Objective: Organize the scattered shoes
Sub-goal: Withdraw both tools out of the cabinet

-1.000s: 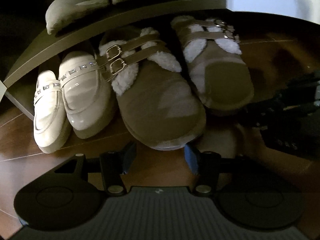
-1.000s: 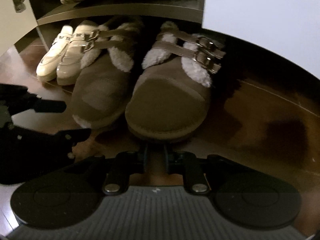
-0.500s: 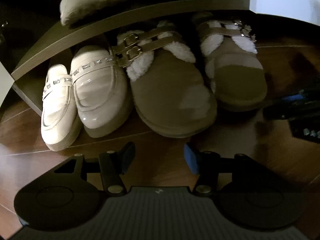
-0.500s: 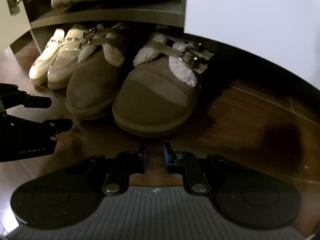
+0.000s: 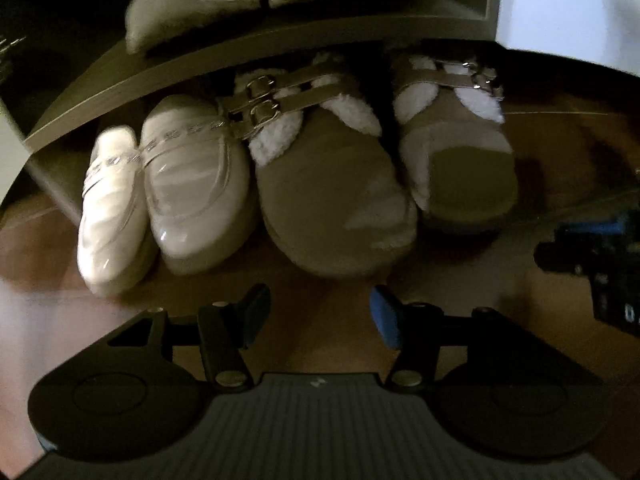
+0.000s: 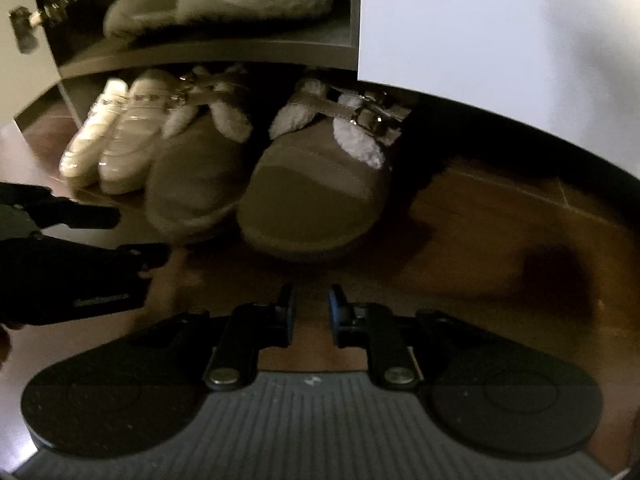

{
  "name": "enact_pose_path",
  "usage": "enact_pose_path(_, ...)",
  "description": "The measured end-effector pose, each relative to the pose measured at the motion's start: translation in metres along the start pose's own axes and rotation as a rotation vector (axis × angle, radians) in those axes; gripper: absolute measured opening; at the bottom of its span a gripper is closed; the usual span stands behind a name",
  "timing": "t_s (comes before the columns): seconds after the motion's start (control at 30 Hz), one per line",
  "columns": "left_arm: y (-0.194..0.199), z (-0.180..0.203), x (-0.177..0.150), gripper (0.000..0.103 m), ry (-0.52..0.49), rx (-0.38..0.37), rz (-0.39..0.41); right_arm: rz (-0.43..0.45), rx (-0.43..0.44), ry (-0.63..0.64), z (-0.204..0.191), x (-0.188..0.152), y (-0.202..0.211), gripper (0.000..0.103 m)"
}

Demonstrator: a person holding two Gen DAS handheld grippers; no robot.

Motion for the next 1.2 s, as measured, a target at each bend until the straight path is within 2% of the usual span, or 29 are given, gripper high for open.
enact_pose_path(0.13,0.035,-0.006,-0.048,0.061,0.071,-0.023,-0.123,-0.069,0.014,-0.037,-0.021,-0.031,0.047,0.015)
enact_pose_path(0.23,0.084,-0.012,-0.078,0.062,0.135,-0.02,-0.217,-0.093,0.02,-0.083,-0.03,-0.043,0.102,0.016)
enact_pose_path(0.3,0.124,-0.017,-0.089,0.062,0.195,-0.034,-0.269,-0.098,0.023,-0.115,-0.037,-0.044,0.145,0.026)
enact_pose_path(0.33,0.133,-0.018,-0.089,0.063,0.206,-0.037,-0.276,-0.1,0.019,-0.131,-0.039,-0.042,0.167,0.029)
enact_pose_path(0.4,0.199,-0.026,-0.093,0.074,0.277,-0.041,-0.316,-0.11,0.015,-0.163,-0.045,-0.038,0.208,0.04)
enact_pose_path(0.43,0.22,-0.029,-0.091,0.078,0.295,-0.042,-0.317,-0.118,0.018,-0.176,-0.047,-0.036,0.223,0.044)
enact_pose_path(0.5,0.26,-0.036,-0.087,0.081,0.327,-0.044,-0.318,-0.157,0.031,-0.213,-0.058,-0.03,0.266,0.063)
enact_pose_path(0.53,0.276,-0.041,-0.087,0.081,0.332,-0.043,-0.319,-0.163,0.032,-0.219,-0.059,-0.029,0.273,0.064)
enact_pose_path(0.63,0.369,-0.066,-0.082,0.081,0.369,-0.035,-0.355,-0.173,0.029,-0.217,-0.078,-0.011,0.344,0.07)
enact_pose_path(0.7,0.411,-0.079,-0.074,0.081,0.388,-0.038,-0.347,-0.151,0.019,-0.212,-0.089,0.005,0.4,0.079)
enact_pose_path(0.77,0.473,-0.093,-0.063,0.081,0.395,-0.047,-0.328,-0.133,0.004,-0.218,-0.095,0.017,0.452,0.084)
enact_pose_path(0.8,0.495,-0.099,-0.059,0.081,0.397,-0.051,-0.321,-0.125,0.002,-0.228,-0.099,0.022,0.477,0.09)
enact_pose_path(0.87,0.526,-0.105,-0.051,0.081,0.388,-0.04,-0.314,-0.111,0.005,-0.253,-0.105,0.031,0.528,0.094)
enact_pose_path(0.93,0.579,-0.114,-0.04,0.084,0.372,-0.019,-0.295,-0.091,0.012,-0.259,-0.11,0.037,0.564,0.096)
enact_pose_path(0.97,0.61,-0.119,-0.033,0.089,0.361,0.0,-0.271,-0.079,0.009,-0.252,-0.113,0.039,0.585,0.096)
enact_pose_path(1.2,0.713,-0.116,-0.023,0.09,0.352,0.029,-0.162,-0.011,-0.007,-0.246,-0.114,0.032,0.677,0.098)
Point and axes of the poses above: each gripper's, at about its wrist camera, not at the fingertips, and y roughly against the way its jaws point, z to its right, x to its top, the point moved 10 cm from there along -y, roughly the way its jaws point, and after that the axes turned 12 degrees about -z, right-handed, at the moved point
